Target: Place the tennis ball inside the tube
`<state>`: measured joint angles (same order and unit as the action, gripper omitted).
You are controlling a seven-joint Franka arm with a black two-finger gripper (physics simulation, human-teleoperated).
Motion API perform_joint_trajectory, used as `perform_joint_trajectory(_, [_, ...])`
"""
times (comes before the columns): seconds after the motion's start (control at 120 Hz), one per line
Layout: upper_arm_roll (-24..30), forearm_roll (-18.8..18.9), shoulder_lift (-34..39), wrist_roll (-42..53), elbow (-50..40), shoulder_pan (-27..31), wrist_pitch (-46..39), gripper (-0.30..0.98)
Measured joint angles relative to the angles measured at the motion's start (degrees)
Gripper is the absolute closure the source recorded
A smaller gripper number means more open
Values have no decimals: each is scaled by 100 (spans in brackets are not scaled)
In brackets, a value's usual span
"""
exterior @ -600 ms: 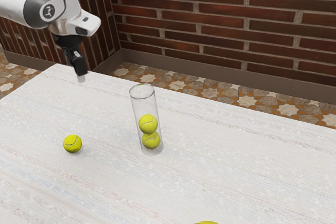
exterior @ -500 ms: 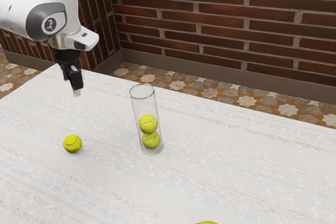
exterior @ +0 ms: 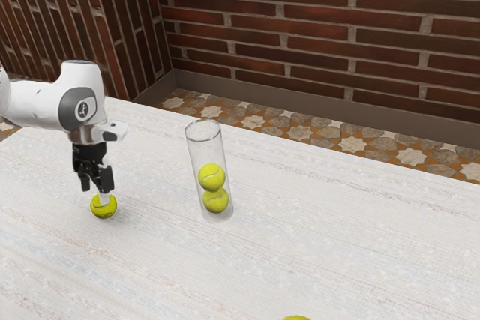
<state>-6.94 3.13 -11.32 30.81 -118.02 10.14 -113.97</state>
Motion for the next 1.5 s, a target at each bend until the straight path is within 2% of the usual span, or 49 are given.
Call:
perform_joint_trajectory(0.383, [44,-400,-846,-29,107,374,-1101,0])
perform_joint_trajectory(0.592, [72,-683,-958,-35,100,410,-1274,21])
perform_joint_trajectory(0.733, [97,-735,-954,-45,66,433,-1295,28])
perform_joint_trajectory(0.808, [250,-731,-721,-63,65,438,-1287,34])
perform_joint_trajectory(1.025, [954,-663,991,-150,83,421,-1170,47])
perform_joint_trajectory(1.117, [1188,-766,1484,-204,213,296,-1141,50])
perform_joint_trajectory(1.35, [2043,-1071,1563,-669,796,216,-1109,51])
perform_joint_trajectory(1.5, [2134,-1109,1315,-985,913,-51,-1096,50])
